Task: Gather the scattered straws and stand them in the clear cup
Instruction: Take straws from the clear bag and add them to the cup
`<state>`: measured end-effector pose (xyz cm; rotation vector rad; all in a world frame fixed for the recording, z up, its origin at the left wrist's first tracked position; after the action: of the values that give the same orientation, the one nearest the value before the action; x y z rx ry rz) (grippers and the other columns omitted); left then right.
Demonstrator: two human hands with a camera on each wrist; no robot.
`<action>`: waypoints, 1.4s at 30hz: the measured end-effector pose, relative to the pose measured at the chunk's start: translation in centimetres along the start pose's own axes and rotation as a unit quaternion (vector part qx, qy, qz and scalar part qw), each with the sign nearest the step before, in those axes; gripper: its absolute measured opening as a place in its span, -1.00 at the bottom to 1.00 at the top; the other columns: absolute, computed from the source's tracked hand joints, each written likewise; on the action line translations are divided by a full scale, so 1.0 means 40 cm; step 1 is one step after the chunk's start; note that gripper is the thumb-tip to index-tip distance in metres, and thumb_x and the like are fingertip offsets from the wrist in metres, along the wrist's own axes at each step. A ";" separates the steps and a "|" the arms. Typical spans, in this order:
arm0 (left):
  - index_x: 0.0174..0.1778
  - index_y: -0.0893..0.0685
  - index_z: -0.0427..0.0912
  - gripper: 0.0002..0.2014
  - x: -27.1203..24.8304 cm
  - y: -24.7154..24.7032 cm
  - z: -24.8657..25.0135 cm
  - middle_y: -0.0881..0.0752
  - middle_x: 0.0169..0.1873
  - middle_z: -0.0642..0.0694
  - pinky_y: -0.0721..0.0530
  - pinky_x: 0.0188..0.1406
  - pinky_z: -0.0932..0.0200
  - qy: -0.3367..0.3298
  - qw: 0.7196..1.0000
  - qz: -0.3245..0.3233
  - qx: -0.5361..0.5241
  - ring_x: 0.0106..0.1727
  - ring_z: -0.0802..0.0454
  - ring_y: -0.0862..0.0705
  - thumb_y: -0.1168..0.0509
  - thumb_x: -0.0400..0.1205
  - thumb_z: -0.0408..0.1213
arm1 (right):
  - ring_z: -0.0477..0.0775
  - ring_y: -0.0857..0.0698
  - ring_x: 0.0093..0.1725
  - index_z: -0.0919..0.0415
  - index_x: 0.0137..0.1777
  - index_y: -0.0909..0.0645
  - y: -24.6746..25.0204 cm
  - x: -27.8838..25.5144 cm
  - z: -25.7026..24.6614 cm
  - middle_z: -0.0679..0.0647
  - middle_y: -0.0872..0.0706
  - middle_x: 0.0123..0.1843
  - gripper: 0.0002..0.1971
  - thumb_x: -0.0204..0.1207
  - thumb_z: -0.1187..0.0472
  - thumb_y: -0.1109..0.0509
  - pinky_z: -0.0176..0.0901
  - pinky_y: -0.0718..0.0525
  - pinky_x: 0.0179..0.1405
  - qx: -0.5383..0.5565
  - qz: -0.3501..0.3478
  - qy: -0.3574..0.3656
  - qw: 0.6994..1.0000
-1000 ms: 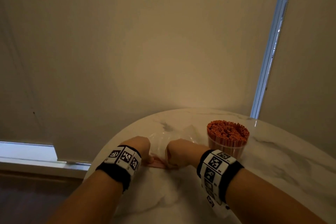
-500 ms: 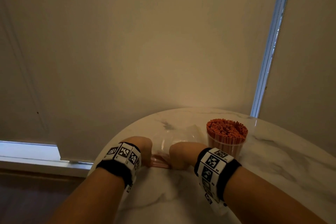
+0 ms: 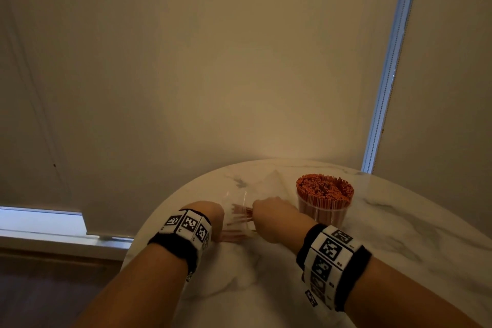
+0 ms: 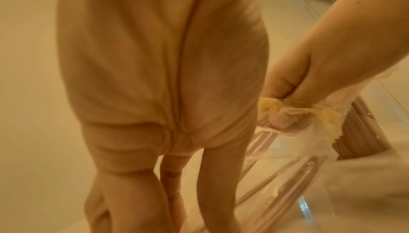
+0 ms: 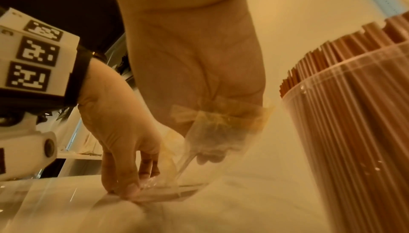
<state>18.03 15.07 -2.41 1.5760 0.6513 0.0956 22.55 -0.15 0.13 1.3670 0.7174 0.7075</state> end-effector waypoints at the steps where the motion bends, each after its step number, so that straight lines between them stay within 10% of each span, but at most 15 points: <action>1: 0.27 -0.77 -0.26 -0.63 -0.001 0.000 -0.001 -0.81 0.18 -0.20 -0.62 -0.02 0.04 0.001 1.000 0.002 0.001 0.21 -0.21 -0.78 -0.50 0.64 -0.09 | 0.29 -0.63 0.18 0.29 0.30 -0.55 0.006 -0.003 0.000 0.27 -0.67 0.22 -0.74 0.67 0.31 -0.20 -0.01 -0.49 -0.06 0.004 0.005 -0.001 1.000; 7: 0.30 -0.75 -0.23 -0.62 -0.004 -0.001 -0.008 -0.80 0.19 -0.18 -0.63 0.03 0.05 0.009 1.000 0.008 -0.012 0.21 -0.20 -0.77 -0.49 0.64 -0.10 | 0.23 -0.58 0.07 0.30 0.25 -0.49 0.069 -0.035 0.021 0.24 -0.65 0.18 -0.77 0.65 0.41 -0.14 -0.07 -0.42 -0.12 0.043 0.072 -0.015 0.996; 14: 0.18 -0.79 -0.22 -0.62 -0.019 0.020 -0.014 -0.84 0.11 -0.13 -0.70 0.07 0.04 0.019 1.000 -0.011 -0.020 0.18 -0.14 -0.80 -0.51 0.61 0.00 | 0.07 -0.55 -0.21 0.38 0.29 -0.61 0.103 -0.096 0.093 0.17 -0.65 0.00 -0.68 0.78 0.26 -0.08 -0.15 -0.51 -0.28 0.023 -0.087 0.011 0.996; 19: 0.31 -0.71 -0.30 -0.48 -0.035 0.142 -0.028 -0.77 0.23 -0.23 -0.70 0.18 0.00 0.010 0.989 0.073 -0.130 0.16 -0.17 -0.73 -0.24 0.78 0.12 | 0.01 -0.60 -0.14 0.13 0.14 -0.58 0.154 -0.138 0.203 0.04 -0.66 -0.05 -0.72 0.79 0.03 -0.08 -0.11 -0.55 -0.22 0.158 0.020 -0.029 0.987; 24: 0.34 -0.61 -0.06 -0.41 -0.069 0.261 0.123 -0.78 0.10 -0.04 -0.83 0.03 0.03 -0.160 0.770 0.242 -0.568 0.07 0.04 -0.81 -0.01 0.75 0.34 | -0.05 -0.60 -0.22 0.02 0.08 -0.56 0.186 -0.125 0.237 -0.05 -0.62 -0.19 -0.77 0.79 0.00 -0.08 -0.14 -0.54 -0.27 0.210 0.084 -0.008 0.974; 31: -0.35 -0.72 -0.05 -0.41 -0.050 0.260 0.282 -0.66 -0.56 0.17 -0.46 -0.49 0.37 -0.267 0.800 0.250 -0.476 -0.56 0.27 -0.52 -0.12 0.75 0.31 | -0.26 -0.70 -0.32 -0.11 0.01 -0.77 0.224 -0.135 0.343 -0.24 -0.74 -0.31 -0.80 0.62 -0.14 -0.37 -0.34 -0.58 -0.36 0.337 0.148 0.008 0.930; 36: -0.15 -0.65 -0.17 -0.57 -0.031 0.244 0.329 -0.44 -0.46 0.10 -0.35 -0.51 0.29 -0.252 0.651 0.150 -0.700 -0.50 0.17 -0.30 -0.12 0.85 0.06 | -0.05 -0.68 -0.34 0.16 0.11 -0.75 0.231 -0.143 0.435 0.02 -0.77 -0.23 -0.69 0.47 -0.01 -0.54 -0.23 -0.73 -0.29 0.602 0.243 0.000 0.761; 42: -0.07 -0.59 -0.21 -0.67 -0.067 0.236 0.432 -0.47 -0.38 -0.01 -0.30 -0.50 0.32 -0.277 0.512 0.070 -0.810 -0.47 0.18 -0.28 -0.10 0.87 -0.10 | -0.01 -0.69 -0.27 0.34 0.14 -0.75 0.231 -0.124 0.430 0.17 -0.70 -0.12 -0.72 0.56 0.15 -0.51 -0.22 -0.75 -0.17 0.659 0.247 0.042 0.709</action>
<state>26.59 -1.25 5.01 -0.2904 -0.2377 0.2180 32.97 -13.75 10.72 2.9570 0.9859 0.6404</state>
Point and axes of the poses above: each hand's wrist, its own x-axis towards the middle knuckle, its own y-axis out of the back of the hand, z = x × y, the point moved 3 cm from there along x, towards the middle knuckle
